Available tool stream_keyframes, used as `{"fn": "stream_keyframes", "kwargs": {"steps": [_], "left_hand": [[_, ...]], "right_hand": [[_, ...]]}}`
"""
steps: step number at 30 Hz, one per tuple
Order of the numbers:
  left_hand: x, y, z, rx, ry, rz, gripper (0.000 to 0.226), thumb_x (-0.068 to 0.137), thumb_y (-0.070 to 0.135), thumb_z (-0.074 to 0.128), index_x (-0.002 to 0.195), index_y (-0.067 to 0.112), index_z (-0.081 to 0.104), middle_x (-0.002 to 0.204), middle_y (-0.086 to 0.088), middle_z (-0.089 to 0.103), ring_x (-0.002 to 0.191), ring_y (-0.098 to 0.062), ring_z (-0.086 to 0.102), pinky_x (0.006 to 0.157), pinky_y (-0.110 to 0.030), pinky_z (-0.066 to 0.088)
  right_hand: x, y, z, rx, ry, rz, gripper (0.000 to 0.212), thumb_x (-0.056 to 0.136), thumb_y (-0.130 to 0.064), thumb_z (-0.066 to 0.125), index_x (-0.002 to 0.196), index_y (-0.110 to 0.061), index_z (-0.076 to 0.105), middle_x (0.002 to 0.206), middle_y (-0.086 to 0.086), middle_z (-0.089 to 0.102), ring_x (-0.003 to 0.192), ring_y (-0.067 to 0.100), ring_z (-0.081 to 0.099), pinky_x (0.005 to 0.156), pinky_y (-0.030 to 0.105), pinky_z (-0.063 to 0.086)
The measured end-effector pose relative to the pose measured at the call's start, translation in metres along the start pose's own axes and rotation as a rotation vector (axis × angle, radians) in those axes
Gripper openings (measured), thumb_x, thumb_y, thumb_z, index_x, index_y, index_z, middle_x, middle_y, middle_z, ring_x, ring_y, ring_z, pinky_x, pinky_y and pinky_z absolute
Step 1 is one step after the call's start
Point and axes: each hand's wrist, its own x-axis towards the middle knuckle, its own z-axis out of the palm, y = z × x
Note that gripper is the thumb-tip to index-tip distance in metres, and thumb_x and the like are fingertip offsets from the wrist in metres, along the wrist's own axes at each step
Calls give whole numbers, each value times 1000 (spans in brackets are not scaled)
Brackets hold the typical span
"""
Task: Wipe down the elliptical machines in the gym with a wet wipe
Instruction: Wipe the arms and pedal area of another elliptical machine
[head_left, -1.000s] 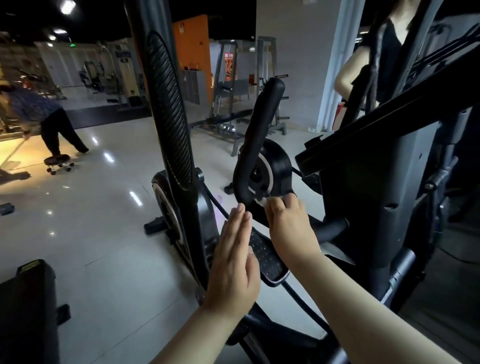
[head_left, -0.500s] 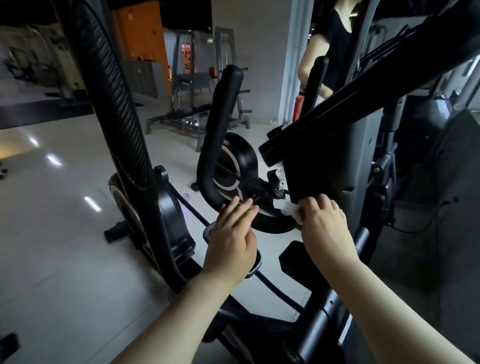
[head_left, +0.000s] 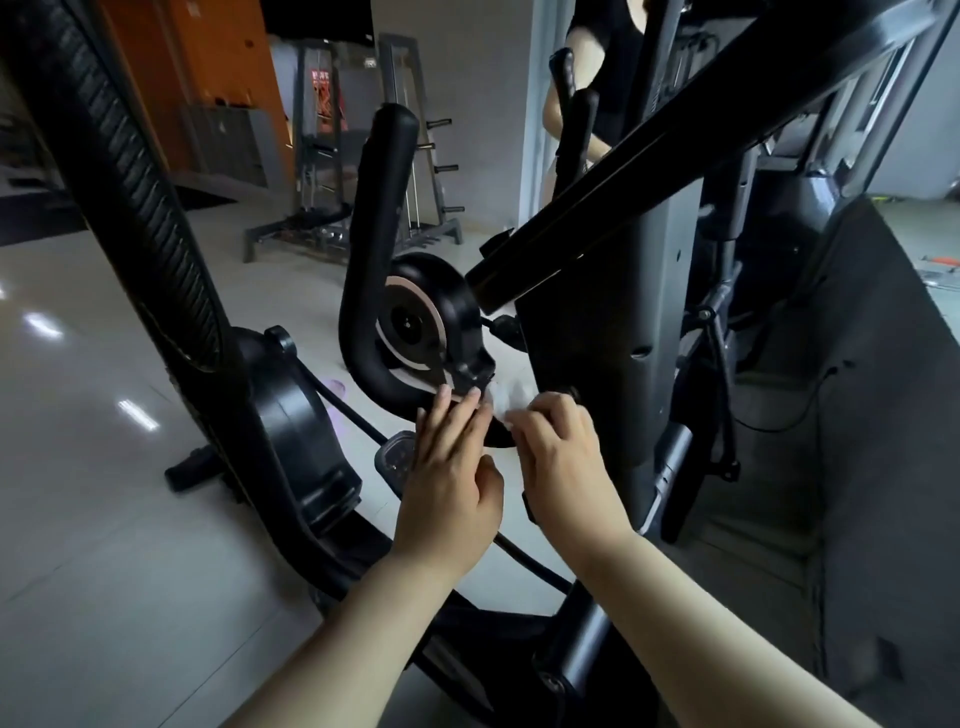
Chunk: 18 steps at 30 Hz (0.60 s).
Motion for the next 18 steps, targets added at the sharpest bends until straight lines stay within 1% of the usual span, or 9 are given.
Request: {"fn": "stream_keyframes", "kwargs": {"steps": [2,4,5,7,10,12,14,16,18], "left_hand": [[-3,-1,0,-11,-15,1,60,94,17,34,152,6,42,163,-3,34,158,-15,7,125,-56,20],[-5,-3,1,-15,-22,9,59,94,14,35,152,5,42,163,-4,34,158,-15,8,123,-57,24],[-6,-4,1,-9,-16,12,59,93,10,37,152,5,43,163,-4,35,158,-16,9,122,-57,26],[-7,-5,2,4,-7,13,61,90,3,42,151,4,43,162,-4,36,157,-18,12,122,-57,27],[-9,-1,3,2,-21,-12,63,90,3,43,153,5,40,164,-3,32,158,-18,9,123,-55,26],[-9,3,4,3,-26,-34,63,92,5,43,154,6,39,165,-1,30,158,-16,7,124,-54,25],[-9,6,4,0,-24,-50,62,92,6,43,154,6,39,165,-1,30,158,-16,6,124,-54,24],[-8,9,3,-12,-27,-62,62,91,7,41,153,5,40,164,-1,31,158,-16,7,124,-54,24],[-8,10,0,-16,-28,-62,62,90,10,39,152,4,41,163,-3,33,157,-16,7,124,-54,24]], "right_hand": [[-13,-4,1,18,-27,-69,22,92,-15,58,114,-16,64,107,1,53,96,22,50,88,29,43],[-31,-2,4,70,-154,-99,17,93,-19,49,103,-17,63,99,0,52,89,21,50,82,33,49],[-41,2,6,90,-199,-75,12,92,-16,50,97,-17,62,97,0,51,86,22,51,78,37,51],[-52,13,6,153,-170,82,11,89,-8,53,88,-17,59,95,2,51,88,20,51,78,37,51],[-36,30,-8,233,25,333,18,96,-5,50,88,-17,60,103,6,55,101,2,45,93,24,42],[-7,32,-18,303,142,496,15,101,-8,52,99,-16,64,108,0,51,104,8,47,91,15,36],[15,23,-19,375,165,647,10,103,-15,54,99,-16,63,103,-5,45,100,18,52,83,15,34],[16,7,-10,390,102,627,8,101,-14,57,95,-11,62,103,-1,46,90,17,55,74,12,36],[3,-10,-3,404,15,494,7,101,-10,56,95,-10,59,105,-1,43,89,5,49,78,5,36]]}}
